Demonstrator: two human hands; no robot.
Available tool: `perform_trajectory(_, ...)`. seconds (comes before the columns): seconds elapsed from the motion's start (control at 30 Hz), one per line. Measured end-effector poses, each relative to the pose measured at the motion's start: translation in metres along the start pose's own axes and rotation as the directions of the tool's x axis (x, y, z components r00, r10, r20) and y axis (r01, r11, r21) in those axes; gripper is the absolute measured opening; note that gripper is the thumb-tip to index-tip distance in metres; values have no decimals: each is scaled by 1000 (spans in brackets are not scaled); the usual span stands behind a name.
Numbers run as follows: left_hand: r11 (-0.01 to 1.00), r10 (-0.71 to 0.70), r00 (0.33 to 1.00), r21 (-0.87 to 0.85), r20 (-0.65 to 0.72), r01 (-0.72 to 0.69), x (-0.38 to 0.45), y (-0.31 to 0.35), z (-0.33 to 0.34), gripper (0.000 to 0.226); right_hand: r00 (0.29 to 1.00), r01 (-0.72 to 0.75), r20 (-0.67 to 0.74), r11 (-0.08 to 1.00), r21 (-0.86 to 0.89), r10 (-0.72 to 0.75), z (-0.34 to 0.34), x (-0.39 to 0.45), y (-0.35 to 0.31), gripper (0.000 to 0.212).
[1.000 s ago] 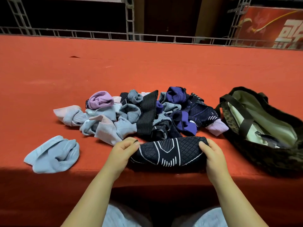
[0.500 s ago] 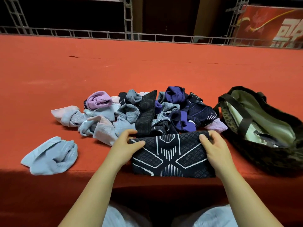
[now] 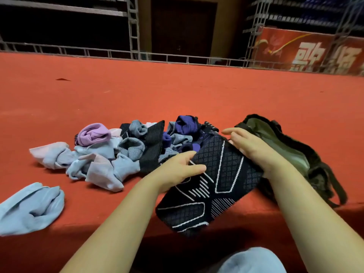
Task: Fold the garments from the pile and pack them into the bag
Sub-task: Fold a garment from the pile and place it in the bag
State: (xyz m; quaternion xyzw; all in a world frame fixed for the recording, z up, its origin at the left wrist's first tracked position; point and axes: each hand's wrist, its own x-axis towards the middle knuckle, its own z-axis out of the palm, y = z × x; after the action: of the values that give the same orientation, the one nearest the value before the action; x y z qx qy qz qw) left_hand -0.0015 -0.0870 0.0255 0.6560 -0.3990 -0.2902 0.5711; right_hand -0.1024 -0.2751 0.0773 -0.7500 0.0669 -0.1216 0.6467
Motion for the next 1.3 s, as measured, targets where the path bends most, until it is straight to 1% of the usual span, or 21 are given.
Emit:
perform_trajectory(0.07, 988, -23, 997, -151, -69, 12, -1, -6, 5, 18, 972, -150, -125, 936, 317, 199, -7, -5, 22, 51)
perform_trajectory(0.1, 974, -40, 995, -224, -90, 18, -1, -9, 6, 17, 954, -194, -135, 896, 399, 267, -8, -9, 37, 61)
perform_trajectory(0.13, 957, -53, 992, -289, -112, 18, -2, -12, 8, 18, 944, -232, -111, 865, 444, 311, -6, -14, 51, 68)
perform_trajectory(0.2, 920, -74, 981, -392, -177, -1, -2, -17, 12, 18, 928, -306, -23, 794, 525, 372, 8, -29, 74, 70)
perform_trajectory(0.27, 890, -97, 964, -454, -248, -27, -1, -21, 15, 18, 932, -330, 67, 760, 559, 355, 27, -45, 88, 66)
perform_trajectory(0.33, 896, -128, 935, -443, -331, -34, 1, -25, 16, 17, 960, -266, 56, 830, 490, 274, 44, -55, 92, 49)
perform_trajectory(0.4, 907, -164, 909, -420, -383, -13, 3, -28, 16, 18, 983, -142, -44, 898, 416, 176, 50, -53, 89, 36)
perform_trajectory(0.47, 905, -218, 920, -420, -325, 66, 2, -27, 18, 25, 974, -50, -190, 931, 361, 126, 45, -47, 81, 26)
perform_trajectory(0.53, 919, -237, 946, -368, -223, 144, -1, -26, 23, 39, 951, -19, -285, 945, 327, 117, 32, -43, 73, 22)
perform_trajectory(0.63, 958, -205, 950, -245, -236, 146, 6, -26, 29, 71, 931, -40, -345, 973, 226, 118, 12, -36, 67, 13)
perform_trajectory(0.67, 972, -165, 950, -204, -264, 112, 11, -23, 30, 78, 914, -40, -391, 983, 179, 108, 5, -31, 67, 12)
perform_trajectory(0.7, 987, -107, 950, -144, -293, 67, 20, -21, 30, 81, 895, -28, -438, 990, 141, 88, -1, -26, 64, 19)
perform_trajectory(0.77, 999, 25, 941, -11, -338, -30, 38, -14, 25, 79, 880, 51, -475, 996, 75, -9, -12, -15, 57, 40)
perform_trajectory(0.83, 989, 139, 930, 96, -339, -113, 53, -3, 21, 71, 896, 126, -428, 992, -9, -118, -26, -8, 49, 59)
perform_trajectory(0.9, 961, 211, 922, 239, -324, -136, 65, 5, 18, 65, 911, 130, -376, 984, -124, -168, -38, -6, 43, 56)
perform_trajectory(0.93, 926, 226, 921, 363, -317, -102, 68, 8, 17, 61, 915, 110, -363, 974, -197, -177, -42, -6, 43, 49)
perform_trajectory(1.0, 798, 226, 921, 602, -316, 11, 62, 10, 17, 52, 924, 28, -345, 929, -369, -165, -45, -12, 49, 40)
perform_trajectory(1.07, 689, 203, 940, 722, -274, 62, 50, 4, 18, 44, 937, -42, -313, 836, -547, -157, -44, -23, 62, 39)
perform_trajectory(1.13, 627, 171, 963, 777, -208, 56, 36, -7, 20, 27, 961, -57, -239, 746, -664, -140, -43, -34, 74, 38)
perform_trajectory(1.2, 610, 138, 979, 792, -149, 35, 24, -17, 20, 13, 981, -33, -158, 702, -712, -115, -38, -43, 82, 35)
perform_trajectory(1.3, 631, 101, 995, 772, 11, -73, 15, -26, 17, 28, 994, 8, -63, 655, -756, -85, -31, -50, 88, 31)
